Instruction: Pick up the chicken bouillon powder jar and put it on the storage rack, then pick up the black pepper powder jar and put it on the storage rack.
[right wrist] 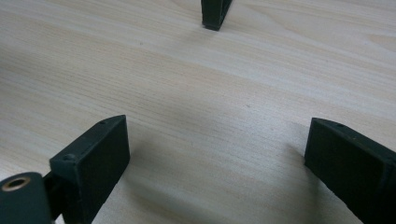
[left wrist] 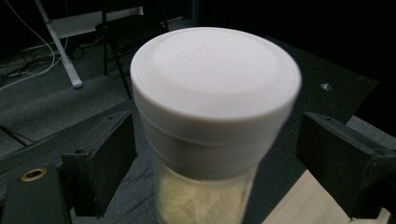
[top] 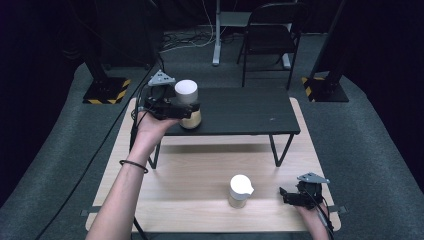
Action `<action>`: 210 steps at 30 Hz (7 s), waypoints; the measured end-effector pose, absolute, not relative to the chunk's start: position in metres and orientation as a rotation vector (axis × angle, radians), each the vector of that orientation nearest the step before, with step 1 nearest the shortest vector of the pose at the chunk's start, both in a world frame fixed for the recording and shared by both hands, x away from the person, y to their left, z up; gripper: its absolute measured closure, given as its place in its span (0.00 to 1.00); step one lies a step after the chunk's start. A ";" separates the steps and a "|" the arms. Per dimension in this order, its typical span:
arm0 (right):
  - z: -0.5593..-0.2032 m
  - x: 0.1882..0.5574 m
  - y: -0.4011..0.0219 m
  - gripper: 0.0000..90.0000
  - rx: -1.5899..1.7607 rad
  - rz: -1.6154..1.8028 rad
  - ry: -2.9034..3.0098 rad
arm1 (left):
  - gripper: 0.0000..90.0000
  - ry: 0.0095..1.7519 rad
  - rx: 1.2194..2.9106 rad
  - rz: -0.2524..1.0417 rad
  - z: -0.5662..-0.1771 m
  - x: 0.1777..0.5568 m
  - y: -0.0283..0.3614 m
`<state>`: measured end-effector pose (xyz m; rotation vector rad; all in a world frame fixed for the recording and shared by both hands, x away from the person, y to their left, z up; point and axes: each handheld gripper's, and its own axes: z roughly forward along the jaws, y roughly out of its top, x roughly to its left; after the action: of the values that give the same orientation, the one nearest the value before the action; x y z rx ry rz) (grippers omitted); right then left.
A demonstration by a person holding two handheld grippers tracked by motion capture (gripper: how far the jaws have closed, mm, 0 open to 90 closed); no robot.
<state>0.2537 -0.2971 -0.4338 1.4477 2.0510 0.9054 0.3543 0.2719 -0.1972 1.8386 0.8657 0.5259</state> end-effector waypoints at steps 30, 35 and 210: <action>-0.434 0.254 -0.297 0.06 1.448 0.904 2.051 | 0.10 0.835 1.842 0.610 -0.230 0.293 0.304; -0.434 0.254 -0.297 0.06 1.447 0.905 2.051 | 0.09 0.827 1.837 0.601 -0.240 0.284 0.309; -0.415 0.231 -0.312 0.12 1.415 1.067 1.977 | 0.07 1.167 2.069 0.500 -0.438 0.272 0.335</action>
<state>0.2307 -0.3123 -0.4154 1.4152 1.9773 1.0671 0.2717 0.3353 -0.4377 2.0686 1.1668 0.4996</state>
